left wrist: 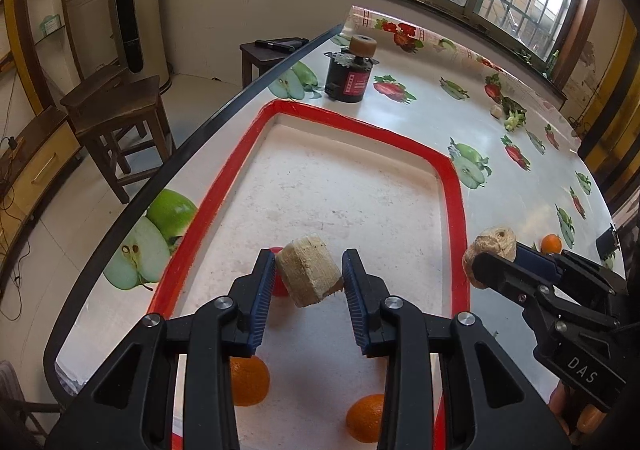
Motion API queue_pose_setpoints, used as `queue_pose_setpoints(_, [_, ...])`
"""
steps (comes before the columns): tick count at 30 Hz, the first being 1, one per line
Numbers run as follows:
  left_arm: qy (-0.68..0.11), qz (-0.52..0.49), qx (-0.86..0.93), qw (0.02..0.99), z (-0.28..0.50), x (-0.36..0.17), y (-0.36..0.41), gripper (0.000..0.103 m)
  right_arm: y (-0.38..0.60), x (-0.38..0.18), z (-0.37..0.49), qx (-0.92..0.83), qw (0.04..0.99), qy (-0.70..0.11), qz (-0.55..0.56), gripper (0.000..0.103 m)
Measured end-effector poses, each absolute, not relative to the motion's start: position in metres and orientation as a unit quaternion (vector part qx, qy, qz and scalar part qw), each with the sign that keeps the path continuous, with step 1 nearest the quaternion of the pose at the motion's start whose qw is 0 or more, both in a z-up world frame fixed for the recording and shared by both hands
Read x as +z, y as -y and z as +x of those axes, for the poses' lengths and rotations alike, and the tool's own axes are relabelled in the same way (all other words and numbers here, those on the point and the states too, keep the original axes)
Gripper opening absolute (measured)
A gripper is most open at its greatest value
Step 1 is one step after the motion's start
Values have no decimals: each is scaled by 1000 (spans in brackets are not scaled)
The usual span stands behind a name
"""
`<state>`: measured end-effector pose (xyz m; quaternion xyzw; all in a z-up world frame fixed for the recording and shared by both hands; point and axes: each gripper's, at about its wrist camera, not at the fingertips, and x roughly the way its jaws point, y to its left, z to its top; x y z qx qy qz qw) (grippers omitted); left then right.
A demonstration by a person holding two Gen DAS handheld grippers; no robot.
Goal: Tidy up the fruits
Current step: 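Carry the beige bread chunk over the red-rimmed tray and open the left gripper, then move the left gripper back toward the bread chunk pile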
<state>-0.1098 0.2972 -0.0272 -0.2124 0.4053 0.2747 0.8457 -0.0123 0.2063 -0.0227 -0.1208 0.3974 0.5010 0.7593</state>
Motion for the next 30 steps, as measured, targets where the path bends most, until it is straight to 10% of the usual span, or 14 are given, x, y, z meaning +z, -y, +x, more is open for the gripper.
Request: queue_pose_setpoints(30, [-425,-216,294,829,-80,-47,-341,32,-257,-68,-21,521,720,-431,-160,29])
